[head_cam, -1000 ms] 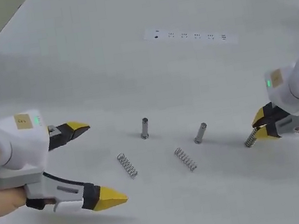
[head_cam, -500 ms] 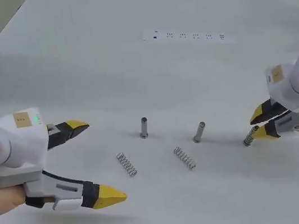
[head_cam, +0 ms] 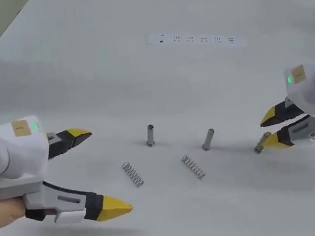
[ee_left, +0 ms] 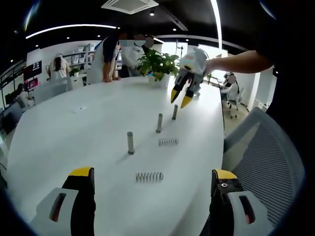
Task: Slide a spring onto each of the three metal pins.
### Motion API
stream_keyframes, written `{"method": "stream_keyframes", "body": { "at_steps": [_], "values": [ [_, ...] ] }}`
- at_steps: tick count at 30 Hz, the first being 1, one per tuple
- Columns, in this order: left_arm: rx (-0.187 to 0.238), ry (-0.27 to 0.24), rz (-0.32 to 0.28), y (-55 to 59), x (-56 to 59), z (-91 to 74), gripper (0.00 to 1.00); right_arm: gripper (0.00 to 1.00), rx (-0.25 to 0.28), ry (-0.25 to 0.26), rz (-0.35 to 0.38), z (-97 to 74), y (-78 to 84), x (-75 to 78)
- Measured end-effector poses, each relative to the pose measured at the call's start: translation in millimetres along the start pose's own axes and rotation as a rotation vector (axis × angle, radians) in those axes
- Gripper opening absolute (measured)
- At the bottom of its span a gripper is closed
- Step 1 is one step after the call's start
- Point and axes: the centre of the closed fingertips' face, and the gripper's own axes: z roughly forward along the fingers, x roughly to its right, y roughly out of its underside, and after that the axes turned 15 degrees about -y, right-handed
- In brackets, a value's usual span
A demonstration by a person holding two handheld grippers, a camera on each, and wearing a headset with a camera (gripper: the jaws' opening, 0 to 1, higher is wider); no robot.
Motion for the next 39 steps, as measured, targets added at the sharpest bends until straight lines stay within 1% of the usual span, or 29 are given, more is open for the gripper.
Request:
{"method": "stream_keyframes", "body": {
  "at_steps": [7,12,17,22,26,27,28,33,36,39],
  "values": [
    [0.000,0.003,0.006,-2.7,2.3,-0.1,0.96,0.25,0.072,0.021,0.033,-5.4,-4.4,-6.1],
    [0.003,0.002,0.007,-4.9,2.5,-0.3,0.96,0.28,0.110,0.036,0.044,-6.1,-7.4,-9.4],
    [0.007,-0.002,0.006,-6.2,1.5,-0.9,0.96,0.32,0.172,0.060,0.064,-10.9,-16.1,-8.6],
    [0.007,-0.003,0.006,-6.8,1.5,-1.0,0.96,0.34,0.219,0.071,0.090,-14.7,-20.7,-7.0],
    [0.007,-0.003,0.008,-7.8,1.8,-0.6,0.96,0.36,0.234,0.078,0.093,-15.5,-18.8,-8.0],
    [0.007,-0.004,0.008,-7.9,1.6,-0.5,0.96,0.37,0.246,0.079,0.111,-15.9,-18.1,-8.2],
    [0.007,-0.004,0.008,-8.2,1.5,-0.5,0.96,0.36,0.246,0.078,0.117,-16.2,-17.0,-8.7],
    [0.013,-0.006,0.003,-11.1,0.0,0.1,0.96,0.36,0.275,0.097,0.131,-20.6,-14.6,-12.3],
    [0.011,-0.001,0.003,-11.2,1.0,1.6,0.96,0.37,0.314,0.087,0.156,-22.1,-18.3,-16.4],
    [0.012,0.004,0.005,-12.1,2.6,3.8,0.97,0.37,0.315,0.094,0.150,-22.3,-18.5,-20.2]
  ]
}}
